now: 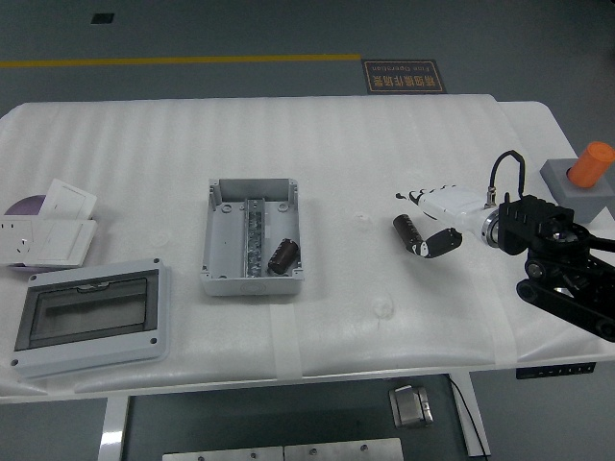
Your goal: Pick up the battery,place it into the box
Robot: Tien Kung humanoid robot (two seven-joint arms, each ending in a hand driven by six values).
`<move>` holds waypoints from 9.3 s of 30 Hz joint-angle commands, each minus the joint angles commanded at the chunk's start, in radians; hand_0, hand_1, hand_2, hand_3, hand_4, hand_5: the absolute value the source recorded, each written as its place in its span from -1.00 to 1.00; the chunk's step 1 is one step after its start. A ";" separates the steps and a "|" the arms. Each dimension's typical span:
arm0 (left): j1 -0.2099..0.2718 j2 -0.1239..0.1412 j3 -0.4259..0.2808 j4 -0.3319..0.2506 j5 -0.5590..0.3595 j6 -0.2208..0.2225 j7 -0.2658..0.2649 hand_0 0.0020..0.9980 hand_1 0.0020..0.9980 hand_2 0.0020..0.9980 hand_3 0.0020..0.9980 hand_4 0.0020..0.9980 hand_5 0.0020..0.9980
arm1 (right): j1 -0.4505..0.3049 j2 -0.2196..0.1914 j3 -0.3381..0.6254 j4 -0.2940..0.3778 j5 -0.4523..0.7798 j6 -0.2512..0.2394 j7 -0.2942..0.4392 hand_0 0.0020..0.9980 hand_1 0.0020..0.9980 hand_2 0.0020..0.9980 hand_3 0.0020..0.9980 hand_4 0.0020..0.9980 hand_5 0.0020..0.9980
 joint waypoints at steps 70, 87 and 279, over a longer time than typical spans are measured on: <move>-0.005 0.000 0.026 0.000 -0.009 0.004 -0.020 0.34 0.37 0.14 0.18 0.04 -0.07 | 0.020 0.023 0.009 -0.088 -0.019 -0.035 -0.016 0.52 0.48 0.47 0.65 -0.55 -0.67; -0.005 0.000 0.014 0.000 0.004 0.002 -0.014 0.34 0.37 0.14 0.18 0.04 -0.07 | -0.014 0.037 0.154 0.037 0.030 0.064 -0.213 0.87 0.74 0.92 1.00 0.80 -0.28; -0.025 0.011 0.041 0.000 -0.023 0.005 -0.060 0.33 0.37 0.13 0.17 0.03 -0.11 | 0.105 0.089 -0.132 -0.067 -0.204 0.026 -0.124 0.18 0.49 1.00 1.00 0.64 -0.42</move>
